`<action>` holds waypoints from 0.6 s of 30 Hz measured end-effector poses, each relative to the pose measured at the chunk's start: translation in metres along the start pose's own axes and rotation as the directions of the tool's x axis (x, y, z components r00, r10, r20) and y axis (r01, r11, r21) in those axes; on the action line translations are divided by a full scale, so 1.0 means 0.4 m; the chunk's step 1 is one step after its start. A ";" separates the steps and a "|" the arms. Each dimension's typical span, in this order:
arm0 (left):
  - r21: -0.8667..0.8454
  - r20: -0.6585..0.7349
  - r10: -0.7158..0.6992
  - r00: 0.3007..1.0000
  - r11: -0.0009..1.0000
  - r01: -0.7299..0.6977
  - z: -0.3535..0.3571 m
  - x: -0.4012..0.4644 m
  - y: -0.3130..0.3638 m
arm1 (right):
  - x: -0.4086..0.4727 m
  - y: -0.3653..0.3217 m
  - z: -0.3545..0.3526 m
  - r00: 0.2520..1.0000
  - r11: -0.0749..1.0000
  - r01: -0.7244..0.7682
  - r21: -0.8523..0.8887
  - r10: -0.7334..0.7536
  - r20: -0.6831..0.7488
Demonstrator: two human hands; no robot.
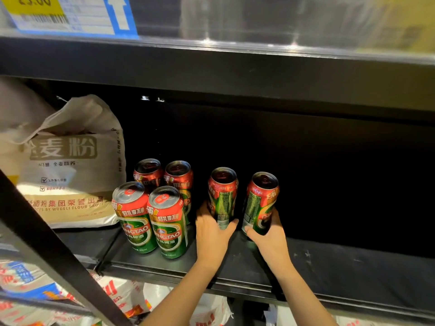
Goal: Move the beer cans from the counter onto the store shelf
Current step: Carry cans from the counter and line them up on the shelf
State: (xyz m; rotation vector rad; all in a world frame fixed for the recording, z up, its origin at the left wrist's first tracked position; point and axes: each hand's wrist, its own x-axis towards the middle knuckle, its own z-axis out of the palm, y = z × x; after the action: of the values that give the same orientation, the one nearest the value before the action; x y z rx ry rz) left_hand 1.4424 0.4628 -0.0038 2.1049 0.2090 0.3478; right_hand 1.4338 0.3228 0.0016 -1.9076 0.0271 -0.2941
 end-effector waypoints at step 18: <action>-0.169 0.043 0.009 0.999 0.986 -0.002 -0.008 -0.010 -0.017 | -0.004 0.016 0.037 0.998 1.000 0.004 -0.019 -0.005 -0.062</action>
State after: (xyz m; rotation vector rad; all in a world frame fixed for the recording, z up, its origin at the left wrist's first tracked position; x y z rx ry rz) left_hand 1.4375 0.4680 -0.0087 1.9441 0.1427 0.3115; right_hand 1.4361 0.3344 -0.0094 -1.9166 0.0666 -0.3571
